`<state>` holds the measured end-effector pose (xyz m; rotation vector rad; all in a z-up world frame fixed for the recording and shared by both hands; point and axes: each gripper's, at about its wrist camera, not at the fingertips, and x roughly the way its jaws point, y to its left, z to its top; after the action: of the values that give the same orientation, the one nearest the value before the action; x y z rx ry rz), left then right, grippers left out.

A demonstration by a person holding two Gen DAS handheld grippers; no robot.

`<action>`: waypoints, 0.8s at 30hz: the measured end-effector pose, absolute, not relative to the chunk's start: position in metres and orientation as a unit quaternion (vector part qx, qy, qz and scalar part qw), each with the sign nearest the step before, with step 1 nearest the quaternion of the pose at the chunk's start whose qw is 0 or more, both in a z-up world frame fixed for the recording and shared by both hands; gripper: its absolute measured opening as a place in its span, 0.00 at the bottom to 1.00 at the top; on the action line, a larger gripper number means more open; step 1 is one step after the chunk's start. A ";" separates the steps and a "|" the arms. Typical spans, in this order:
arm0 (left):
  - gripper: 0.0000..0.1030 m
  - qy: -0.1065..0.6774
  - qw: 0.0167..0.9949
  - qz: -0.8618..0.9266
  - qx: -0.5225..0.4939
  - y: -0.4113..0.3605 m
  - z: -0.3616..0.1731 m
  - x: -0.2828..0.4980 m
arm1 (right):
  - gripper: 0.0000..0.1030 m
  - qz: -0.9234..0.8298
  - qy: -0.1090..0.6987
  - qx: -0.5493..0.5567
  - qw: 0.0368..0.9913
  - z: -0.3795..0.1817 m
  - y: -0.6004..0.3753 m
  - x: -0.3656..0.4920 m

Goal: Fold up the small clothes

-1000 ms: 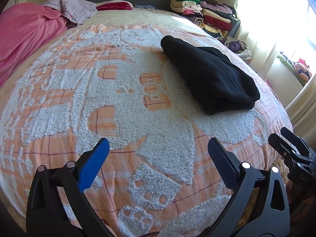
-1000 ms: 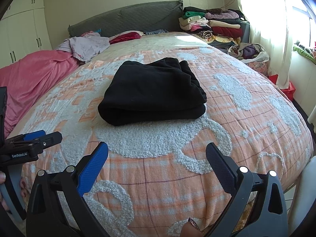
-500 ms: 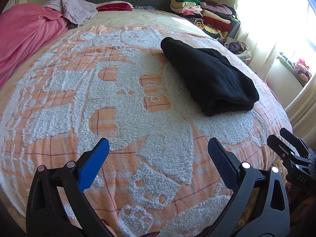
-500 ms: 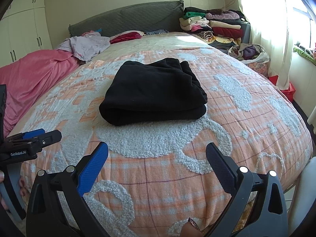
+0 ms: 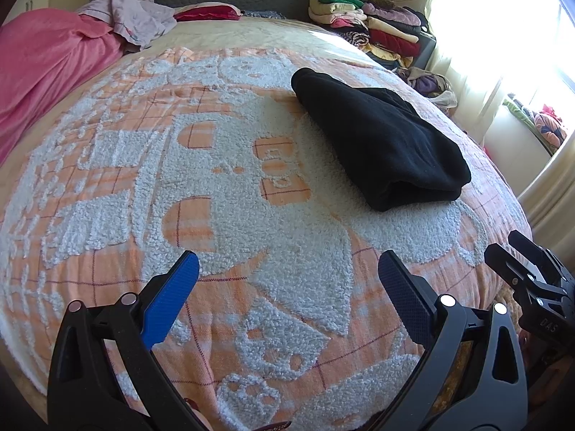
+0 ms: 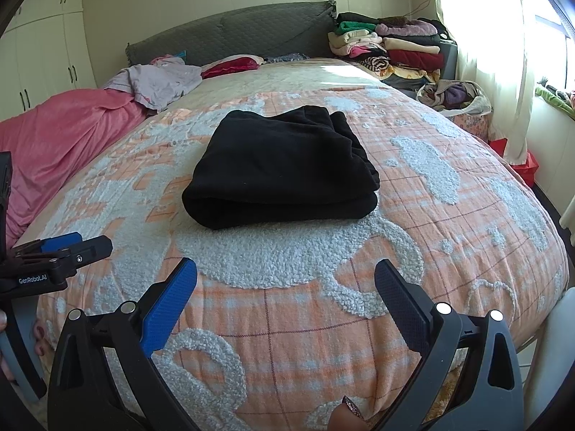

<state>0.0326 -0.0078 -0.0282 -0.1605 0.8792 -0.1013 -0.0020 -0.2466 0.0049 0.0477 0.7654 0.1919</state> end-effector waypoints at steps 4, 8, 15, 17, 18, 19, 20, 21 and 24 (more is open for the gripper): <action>0.91 0.426 0.900 -0.051 -0.078 -0.008 -0.028 0.033 | 0.96 0.093 0.373 0.023 0.923 0.005 -0.246 -0.002; 0.91 0.429 0.898 -0.050 -0.080 -0.008 -0.029 0.034 | 0.96 0.093 0.373 0.023 0.923 0.005 -0.246 -0.002; 0.91 0.428 0.898 -0.052 -0.083 -0.008 -0.028 0.033 | 0.96 0.093 0.373 0.023 0.923 0.005 -0.247 -0.001; 0.91 0.426 0.900 -0.052 -0.081 -0.009 -0.028 0.032 | 0.96 0.093 0.374 0.023 0.923 0.004 -0.248 -0.001; 0.91 0.425 0.900 -0.052 -0.079 -0.009 -0.027 0.032 | 0.96 0.093 0.373 0.023 0.923 0.004 -0.248 -0.001; 0.91 0.425 0.900 -0.052 -0.079 -0.009 -0.027 0.032 | 0.96 0.093 0.373 0.023 0.923 0.004 -0.248 -0.002; 0.91 0.424 0.901 -0.053 -0.079 -0.010 -0.026 0.031 | 0.96 0.093 0.373 0.023 0.923 0.004 -0.248 -0.002; 0.91 0.423 0.901 -0.054 -0.078 -0.010 -0.026 0.030 | 0.96 0.093 0.374 0.023 0.923 0.004 -0.248 -0.001; 0.91 0.421 0.902 -0.055 -0.076 -0.012 -0.024 0.029 | 0.96 0.091 0.374 0.024 0.923 0.004 -0.249 -0.002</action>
<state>0.0290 -0.0117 -0.0245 -0.1575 0.8701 -0.1146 -0.0020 -0.2487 0.0039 0.0495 0.7680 0.1874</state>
